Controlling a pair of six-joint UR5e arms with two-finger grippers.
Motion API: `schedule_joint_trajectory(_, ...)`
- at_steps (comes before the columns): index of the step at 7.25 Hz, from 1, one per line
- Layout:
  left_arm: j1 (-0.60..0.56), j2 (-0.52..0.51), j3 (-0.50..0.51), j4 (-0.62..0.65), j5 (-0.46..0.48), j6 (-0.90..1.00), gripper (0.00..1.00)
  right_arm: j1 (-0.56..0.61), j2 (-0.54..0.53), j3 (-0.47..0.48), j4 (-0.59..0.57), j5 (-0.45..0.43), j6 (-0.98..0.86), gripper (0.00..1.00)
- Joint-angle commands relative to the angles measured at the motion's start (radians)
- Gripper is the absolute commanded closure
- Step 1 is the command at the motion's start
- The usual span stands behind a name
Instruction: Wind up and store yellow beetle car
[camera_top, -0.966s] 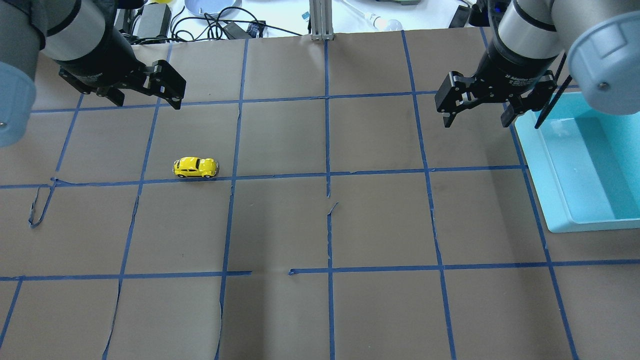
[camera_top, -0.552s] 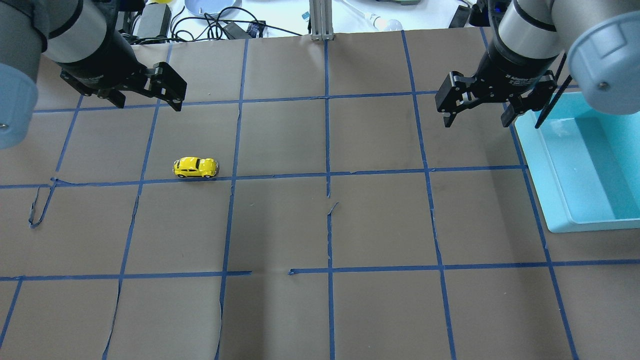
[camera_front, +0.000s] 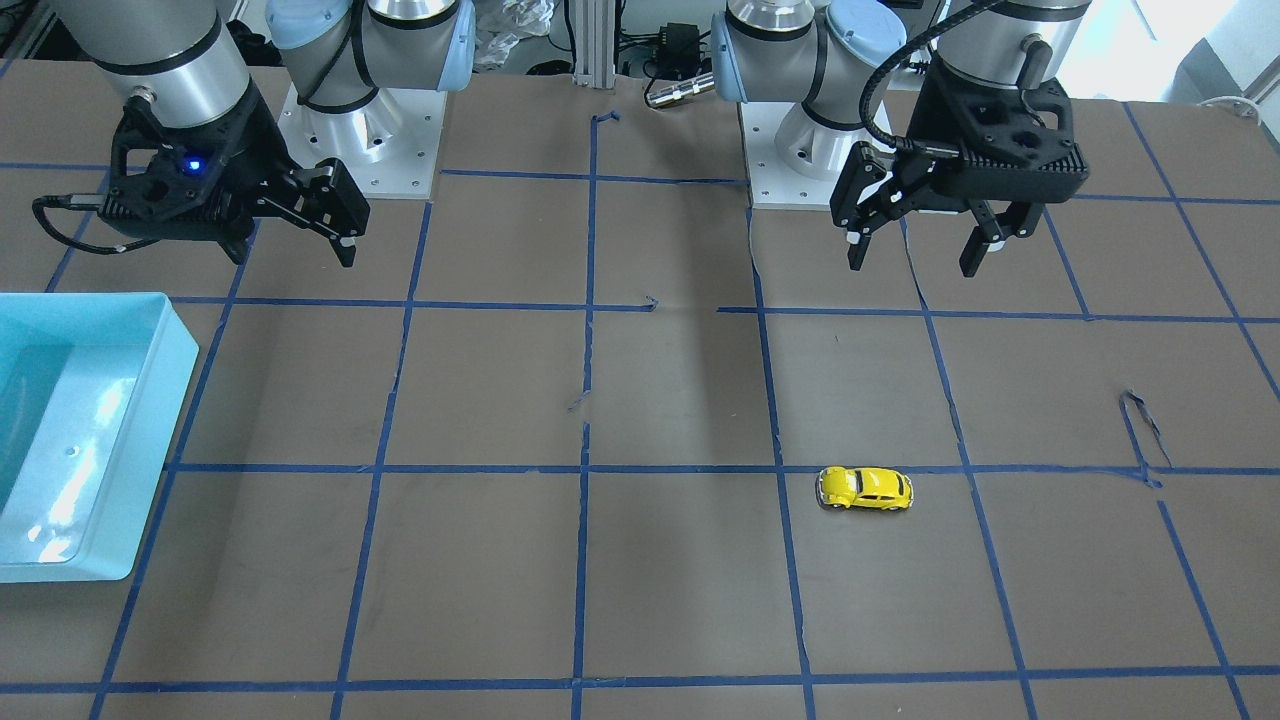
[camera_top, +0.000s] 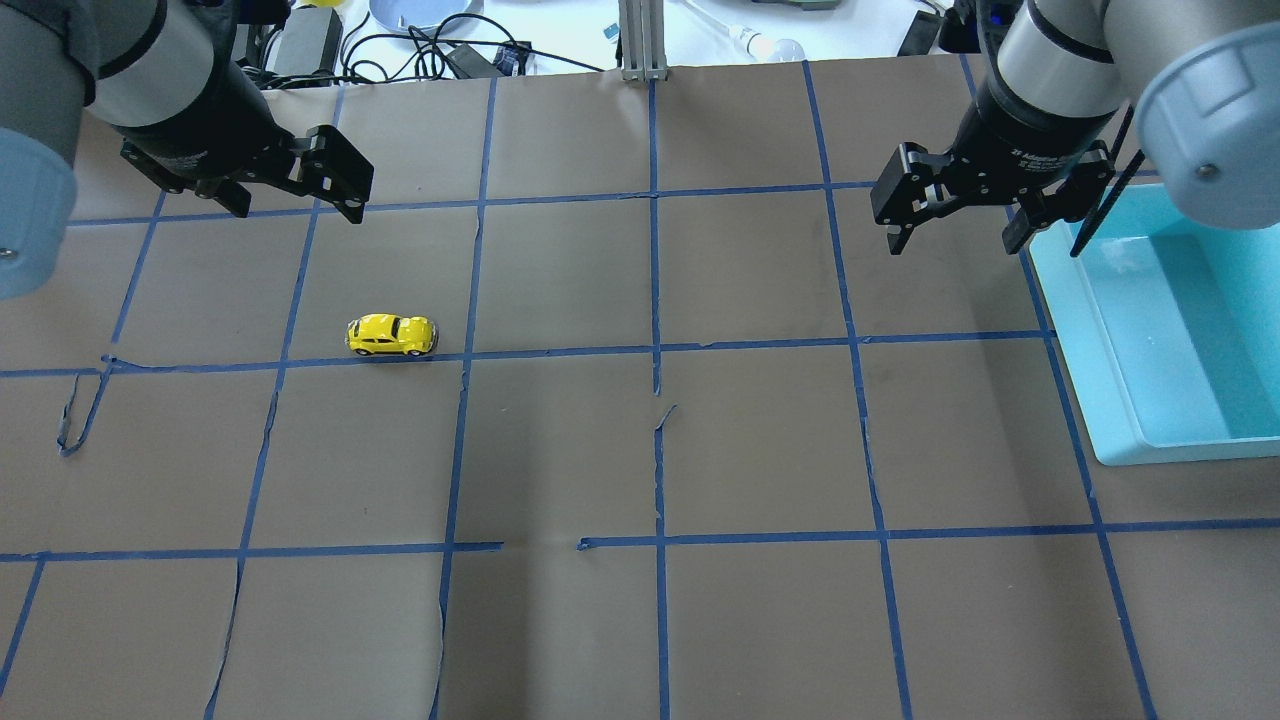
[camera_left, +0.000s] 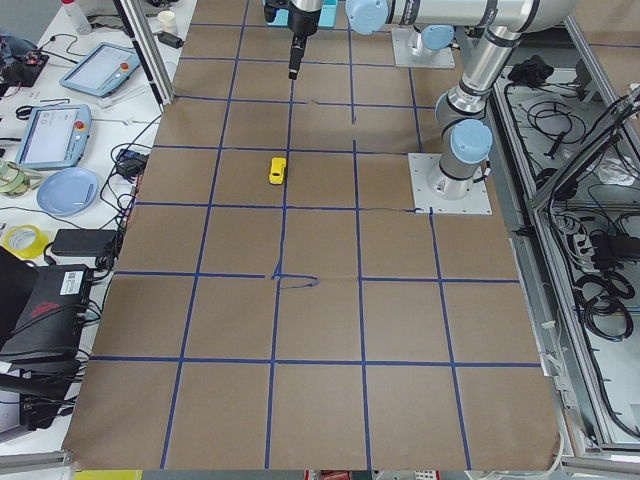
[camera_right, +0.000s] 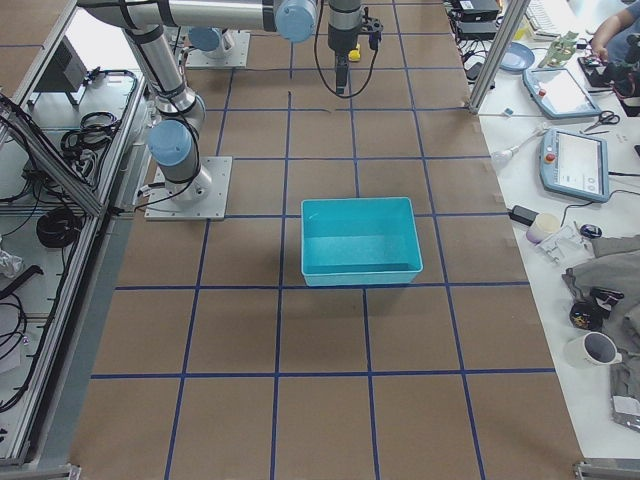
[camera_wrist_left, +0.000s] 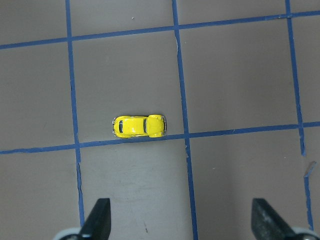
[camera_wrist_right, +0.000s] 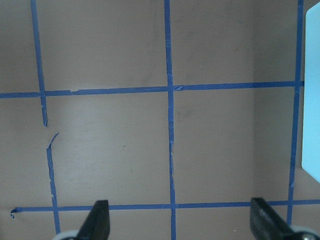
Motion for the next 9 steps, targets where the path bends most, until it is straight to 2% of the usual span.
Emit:
schedule_joint_trajectory(1,0.002,0.001,-0.019,0.003,-0.001,0.014,0.00,-0.002,0.000,0.000,-0.001,0.000,0.000,0.00)
schedule_joint_trajectory(3,0.003,-0.037,-0.021,0.019,-0.054,0.037,0.00,0.000,-0.002,0.000,0.000,0.000,0.009,0.00)
schedule_joint_trajectory(5,0.015,-0.051,-0.035,0.011,-0.074,0.339,0.00,0.000,-0.003,0.000,0.000,-0.002,0.008,0.00)
schedule_joint_trajectory(9,0.037,-0.142,-0.027,0.016,-0.055,0.970,0.00,0.000,-0.003,0.000,0.000,-0.006,0.008,0.00)
